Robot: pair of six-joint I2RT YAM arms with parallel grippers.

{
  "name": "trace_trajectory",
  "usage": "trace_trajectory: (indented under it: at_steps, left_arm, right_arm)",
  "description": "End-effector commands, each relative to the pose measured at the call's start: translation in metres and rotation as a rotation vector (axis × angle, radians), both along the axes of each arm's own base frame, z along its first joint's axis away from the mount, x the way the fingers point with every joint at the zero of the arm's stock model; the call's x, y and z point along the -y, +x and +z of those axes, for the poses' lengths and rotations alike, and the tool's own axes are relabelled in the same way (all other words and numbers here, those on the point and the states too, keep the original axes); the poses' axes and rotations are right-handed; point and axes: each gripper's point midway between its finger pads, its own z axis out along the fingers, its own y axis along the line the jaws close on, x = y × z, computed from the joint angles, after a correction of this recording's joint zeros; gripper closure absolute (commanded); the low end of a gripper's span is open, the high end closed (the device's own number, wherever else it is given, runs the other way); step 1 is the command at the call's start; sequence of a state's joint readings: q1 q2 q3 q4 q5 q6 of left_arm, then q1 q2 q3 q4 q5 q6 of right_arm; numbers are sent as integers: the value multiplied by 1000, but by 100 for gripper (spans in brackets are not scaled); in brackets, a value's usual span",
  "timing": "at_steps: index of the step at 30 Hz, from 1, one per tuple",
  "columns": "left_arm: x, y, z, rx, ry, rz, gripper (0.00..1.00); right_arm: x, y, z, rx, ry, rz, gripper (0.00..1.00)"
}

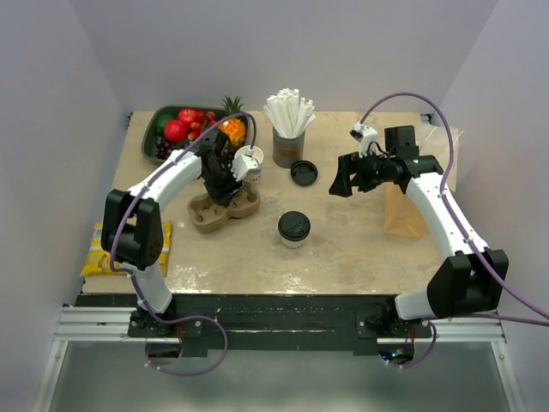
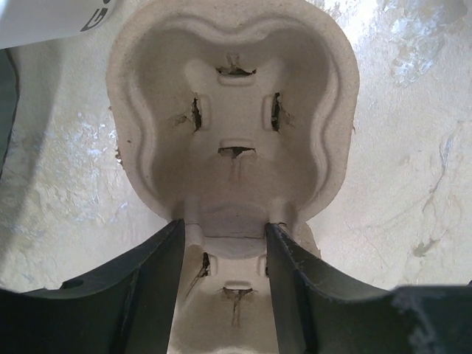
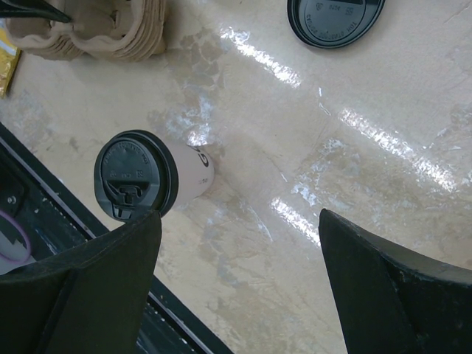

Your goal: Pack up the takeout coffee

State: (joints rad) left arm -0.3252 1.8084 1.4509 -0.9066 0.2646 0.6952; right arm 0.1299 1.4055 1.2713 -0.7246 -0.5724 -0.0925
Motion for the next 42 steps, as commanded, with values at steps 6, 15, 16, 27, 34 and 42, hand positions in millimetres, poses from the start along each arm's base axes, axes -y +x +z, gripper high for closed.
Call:
trace_trajectory:
  at_steps: [6,15,16,27,34,42]
  left_arm:
    - [2,3,4,-7,10,56,56]
    - [2,-9,4,-33,10,42,51]
    - [2,-10,4,-33,13,40,51]
    - [7,1,22,22,-8,51,60]
    - [10,-3,38,9,-28,52,72]
    - [9,3,64,77,-38,70,73]
  right_arm:
    - [-6,11,11,21,35,7,9]
    - [-5,13,10,13,37,2,9]
    - [-6,12,10,11,38,6,9]
    - [-5,9,10,14,38,6,9]
    - [-6,10,11,17,41,7,9]
    - [-6,10,12,21,46,4,10]
